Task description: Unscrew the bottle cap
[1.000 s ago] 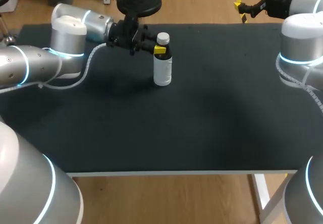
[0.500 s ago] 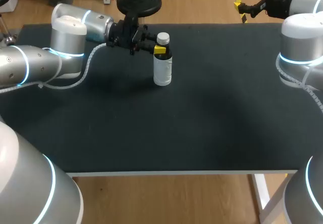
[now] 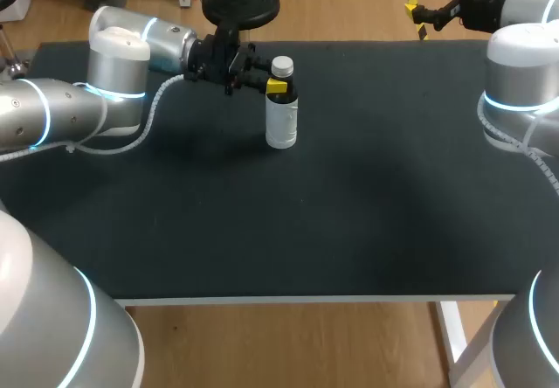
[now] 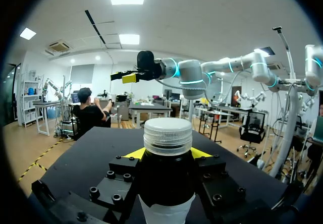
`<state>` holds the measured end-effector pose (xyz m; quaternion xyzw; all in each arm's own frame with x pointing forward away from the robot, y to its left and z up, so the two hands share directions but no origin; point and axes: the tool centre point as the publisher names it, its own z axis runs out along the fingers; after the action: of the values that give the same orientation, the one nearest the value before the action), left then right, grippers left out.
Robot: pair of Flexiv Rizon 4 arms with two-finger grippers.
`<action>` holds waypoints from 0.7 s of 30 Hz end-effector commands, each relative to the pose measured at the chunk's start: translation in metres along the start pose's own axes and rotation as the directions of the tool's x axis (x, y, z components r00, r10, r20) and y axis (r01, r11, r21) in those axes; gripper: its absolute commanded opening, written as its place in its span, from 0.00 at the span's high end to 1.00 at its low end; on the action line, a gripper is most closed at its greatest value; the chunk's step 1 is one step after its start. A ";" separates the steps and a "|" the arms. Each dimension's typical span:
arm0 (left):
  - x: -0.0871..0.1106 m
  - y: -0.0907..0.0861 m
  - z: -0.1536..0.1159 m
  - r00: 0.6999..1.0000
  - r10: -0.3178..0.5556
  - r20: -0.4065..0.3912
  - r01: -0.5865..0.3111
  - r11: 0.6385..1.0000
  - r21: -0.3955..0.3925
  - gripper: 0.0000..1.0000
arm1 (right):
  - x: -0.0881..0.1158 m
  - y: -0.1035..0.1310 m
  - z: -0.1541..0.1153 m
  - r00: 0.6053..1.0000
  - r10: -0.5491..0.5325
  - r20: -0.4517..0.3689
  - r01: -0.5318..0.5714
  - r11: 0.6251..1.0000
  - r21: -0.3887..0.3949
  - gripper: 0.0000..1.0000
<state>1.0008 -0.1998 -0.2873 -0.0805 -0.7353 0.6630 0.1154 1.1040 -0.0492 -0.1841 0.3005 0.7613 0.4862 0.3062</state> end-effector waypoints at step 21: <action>-0.004 0.002 -0.001 1.000 -0.001 -0.009 0.001 1.000 0.002 1.00 | 0.038 0.007 0.022 0.905 -0.083 -0.417 0.029 0.991 -0.133 0.00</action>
<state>1.0009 -0.1999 -0.2873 -0.0806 -0.7353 0.6630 0.1155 1.0925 -0.0016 -0.1871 0.1927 0.7783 0.5560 0.2191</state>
